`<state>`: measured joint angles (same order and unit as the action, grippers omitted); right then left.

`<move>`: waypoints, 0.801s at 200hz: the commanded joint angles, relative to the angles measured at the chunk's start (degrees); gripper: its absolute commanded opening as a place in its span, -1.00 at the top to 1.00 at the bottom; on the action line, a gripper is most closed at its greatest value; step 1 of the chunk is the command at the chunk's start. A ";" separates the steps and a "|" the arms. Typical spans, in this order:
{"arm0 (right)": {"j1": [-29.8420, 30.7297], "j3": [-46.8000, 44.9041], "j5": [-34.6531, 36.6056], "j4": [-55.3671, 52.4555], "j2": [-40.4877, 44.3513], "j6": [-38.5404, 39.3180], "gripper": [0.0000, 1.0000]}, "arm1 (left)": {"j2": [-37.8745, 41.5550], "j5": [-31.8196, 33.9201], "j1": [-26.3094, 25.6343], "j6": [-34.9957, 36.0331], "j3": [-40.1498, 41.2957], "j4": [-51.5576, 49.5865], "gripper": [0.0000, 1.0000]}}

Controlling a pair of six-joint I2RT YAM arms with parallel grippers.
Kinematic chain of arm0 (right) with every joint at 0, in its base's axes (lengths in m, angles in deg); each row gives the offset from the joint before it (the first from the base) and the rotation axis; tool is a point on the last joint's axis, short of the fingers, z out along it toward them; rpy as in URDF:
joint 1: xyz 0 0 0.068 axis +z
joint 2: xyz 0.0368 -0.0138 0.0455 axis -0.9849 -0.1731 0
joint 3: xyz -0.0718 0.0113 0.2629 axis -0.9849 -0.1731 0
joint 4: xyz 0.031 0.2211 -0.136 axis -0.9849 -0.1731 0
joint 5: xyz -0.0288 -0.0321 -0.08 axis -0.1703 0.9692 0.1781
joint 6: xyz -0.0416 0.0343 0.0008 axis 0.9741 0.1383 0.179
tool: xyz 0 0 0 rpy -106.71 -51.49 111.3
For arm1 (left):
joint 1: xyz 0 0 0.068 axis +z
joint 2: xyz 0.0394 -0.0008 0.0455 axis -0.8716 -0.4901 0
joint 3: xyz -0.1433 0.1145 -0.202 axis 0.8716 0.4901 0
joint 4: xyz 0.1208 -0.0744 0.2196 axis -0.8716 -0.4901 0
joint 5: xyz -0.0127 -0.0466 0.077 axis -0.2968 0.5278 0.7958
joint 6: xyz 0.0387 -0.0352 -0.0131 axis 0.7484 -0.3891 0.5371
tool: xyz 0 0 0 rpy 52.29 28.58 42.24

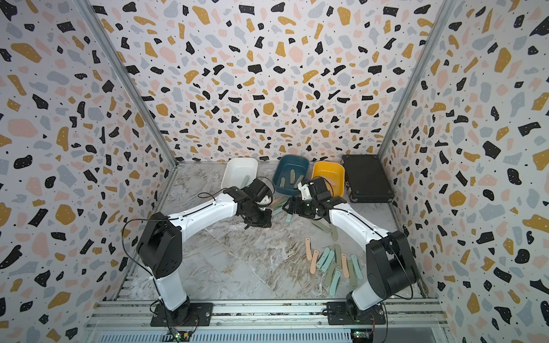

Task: Place the fruit knives into the storage box by color
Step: Pick up the fruit knife from the center of the board.

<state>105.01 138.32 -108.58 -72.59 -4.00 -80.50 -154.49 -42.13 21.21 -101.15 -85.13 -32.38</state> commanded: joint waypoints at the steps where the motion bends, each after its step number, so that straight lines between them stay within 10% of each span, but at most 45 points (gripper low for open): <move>1: -0.14 0.39 -7.41 8.52 -2.30 -7.67 -0.35 | 3.29 -2.61 -0.37 0.78 0.82 4.31 0.87; 52: 1.20 -2.03 -10.58 16.88 -6.13 -13.01 -0.15 | 4.34 -3.12 -1.86 0.06 0.70 5.68 0.88; 160: 0.75 -4.29 -11.79 19.30 -7.34 -12.43 1.00 | 2.88 -3.81 -2.72 0.07 -0.40 6.08 0.65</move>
<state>106.03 133.23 -120.60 -51.21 -11.97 -95.08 -151.21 -45.54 18.83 -101.26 -84.17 -26.85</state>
